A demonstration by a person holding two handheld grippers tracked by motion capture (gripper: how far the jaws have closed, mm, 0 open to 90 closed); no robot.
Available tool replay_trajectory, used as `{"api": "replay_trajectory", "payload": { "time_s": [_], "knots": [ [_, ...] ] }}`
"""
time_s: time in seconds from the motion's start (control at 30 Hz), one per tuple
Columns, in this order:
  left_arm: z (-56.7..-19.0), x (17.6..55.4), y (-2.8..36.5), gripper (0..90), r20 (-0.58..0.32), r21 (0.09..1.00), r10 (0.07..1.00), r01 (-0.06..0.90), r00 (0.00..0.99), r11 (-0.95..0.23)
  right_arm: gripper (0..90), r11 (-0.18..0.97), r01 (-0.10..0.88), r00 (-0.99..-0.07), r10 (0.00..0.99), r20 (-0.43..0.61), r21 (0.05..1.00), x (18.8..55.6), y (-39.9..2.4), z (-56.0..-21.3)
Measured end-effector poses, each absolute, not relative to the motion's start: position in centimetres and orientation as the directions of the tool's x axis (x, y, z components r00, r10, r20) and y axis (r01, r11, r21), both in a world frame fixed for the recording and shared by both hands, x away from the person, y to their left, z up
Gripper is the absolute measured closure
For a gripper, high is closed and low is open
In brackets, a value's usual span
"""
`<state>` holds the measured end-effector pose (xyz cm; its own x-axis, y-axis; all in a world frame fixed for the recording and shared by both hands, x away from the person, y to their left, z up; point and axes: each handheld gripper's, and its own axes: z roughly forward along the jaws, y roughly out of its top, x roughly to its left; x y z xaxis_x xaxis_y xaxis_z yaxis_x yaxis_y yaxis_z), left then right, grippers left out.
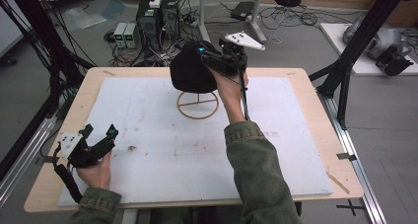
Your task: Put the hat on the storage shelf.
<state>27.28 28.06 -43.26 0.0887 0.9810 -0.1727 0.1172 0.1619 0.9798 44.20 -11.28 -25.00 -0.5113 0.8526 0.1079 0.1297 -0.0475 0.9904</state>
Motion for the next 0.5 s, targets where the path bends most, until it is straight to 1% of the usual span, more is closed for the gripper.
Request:
{"api": "replay_trajectory", "payload": {
  "time_s": [0.2,0.23,0.33,0.4,0.43,0.5],
  "knots": [
    [-43.2,27.3,28.0,18.8,-0.169,0.981,0.982,0.116,0.089,0.158,22.2,-0.033,0.107,-0.497,0.864,0.082,0.994,43.5,-12.3,-25.2],
    [-43.2,27.3,28.0,18.8,-0.167,0.981,0.982,0.116,0.089,0.156,18.1,-0.021,0.104,-0.495,0.866,0.070,0.994,43.2,-12.8,-25.2],
    [-43.2,27.3,28.0,18.8,-0.166,0.981,0.982,0.116,0.088,0.156,17.3,-0.008,0.094,-0.497,0.866,0.053,0.996,42.9,-13.2,-25.2],
    [-43.2,27.3,28.0,18.8,-0.166,0.981,0.982,0.115,0.087,0.156,15.2,0.001,0.071,-0.491,0.870,0.034,0.997,42.1,-13.8,-25.2],
    [-43.2,27.3,27.9,18.8,-0.170,0.981,0.982,0.112,0.085,0.160,12.6,0.009,0.063,-0.495,0.869,0.024,0.998,41.6,-14.3,-25.3],
    [-43.2,27.3,28.0,18.8,-0.169,0.981,0.982,0.113,0.085,0.159,12.3,0.015,0.060,-0.489,0.872,0.016,0.998,41.3,-14.6,-25.4]
  ]
}}
